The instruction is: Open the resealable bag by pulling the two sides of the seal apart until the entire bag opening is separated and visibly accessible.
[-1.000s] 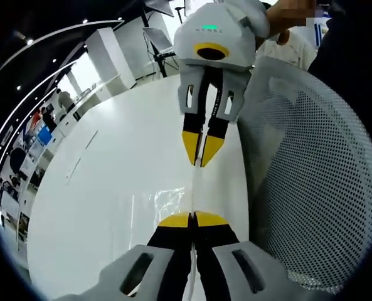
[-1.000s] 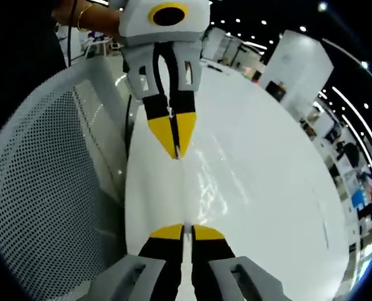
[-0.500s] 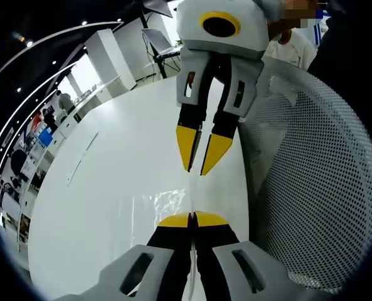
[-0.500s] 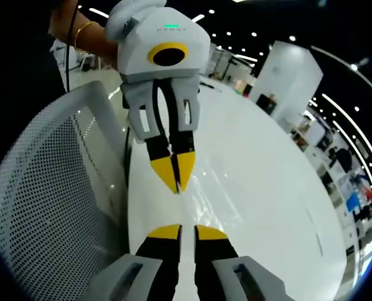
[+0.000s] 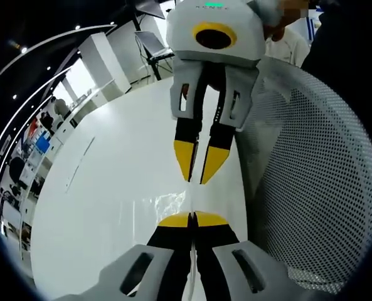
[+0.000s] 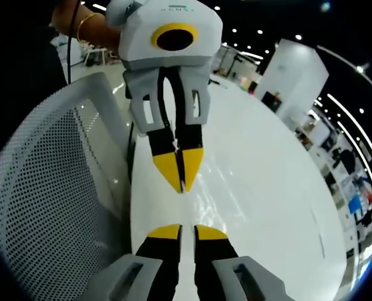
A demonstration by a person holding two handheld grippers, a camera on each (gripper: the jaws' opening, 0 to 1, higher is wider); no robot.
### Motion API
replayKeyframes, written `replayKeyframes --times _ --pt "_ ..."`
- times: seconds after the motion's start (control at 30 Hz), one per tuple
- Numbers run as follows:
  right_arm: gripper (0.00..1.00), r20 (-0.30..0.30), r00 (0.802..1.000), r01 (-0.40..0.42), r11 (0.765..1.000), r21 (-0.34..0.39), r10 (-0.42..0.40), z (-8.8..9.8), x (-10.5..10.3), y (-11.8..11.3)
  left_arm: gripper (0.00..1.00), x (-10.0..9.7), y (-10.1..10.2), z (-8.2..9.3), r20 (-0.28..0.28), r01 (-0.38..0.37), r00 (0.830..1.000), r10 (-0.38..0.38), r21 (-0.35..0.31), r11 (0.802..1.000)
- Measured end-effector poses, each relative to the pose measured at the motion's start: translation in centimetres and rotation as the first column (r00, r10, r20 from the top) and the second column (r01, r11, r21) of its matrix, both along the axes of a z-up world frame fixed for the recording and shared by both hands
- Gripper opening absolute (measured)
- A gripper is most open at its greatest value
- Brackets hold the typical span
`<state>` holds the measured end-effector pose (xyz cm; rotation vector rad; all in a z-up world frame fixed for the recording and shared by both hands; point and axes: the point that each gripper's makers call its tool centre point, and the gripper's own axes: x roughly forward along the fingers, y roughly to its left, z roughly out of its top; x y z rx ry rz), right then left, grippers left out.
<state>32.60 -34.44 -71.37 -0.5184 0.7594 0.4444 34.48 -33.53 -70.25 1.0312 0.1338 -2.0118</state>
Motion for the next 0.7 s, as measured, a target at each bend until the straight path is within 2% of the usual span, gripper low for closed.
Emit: replayKeyframes --times 0.3,0.47,0.53,0.6,0.7 --pt "0.03 -0.012 0.999 -0.039 0.999 0.021 0.039 -0.5 0.2 1.5 0.00 -0.4 0.2 -0.1 -0.014 0.011 1.000 -0.011 0.001 1.000" --pt "0.00 -0.013 0.999 -0.052 0.999 0.001 0.052 -1.0 0.4 2.0 0.00 -0.8 0.4 -0.4 -0.003 0.034 0.999 -0.034 0.014 0.999" --pt "0.00 -0.011 0.999 -0.049 0.999 -0.005 0.049 -1.0 0.4 1.8 0.00 -0.8 0.6 -0.6 -0.007 0.030 1.000 -0.030 0.021 0.999" --pt "0.00 -0.013 0.999 -0.051 0.999 -0.003 0.051 -1.0 0.4 1.8 0.00 -1.1 1.0 -1.0 -0.052 0.012 0.999 -0.010 0.054 0.998" --pt "0.00 -0.012 0.998 -0.055 0.998 -0.014 0.055 -1.1 0.2 2.0 0.00 -0.6 0.9 -1.0 -0.041 -0.004 0.999 0.006 0.050 0.999"
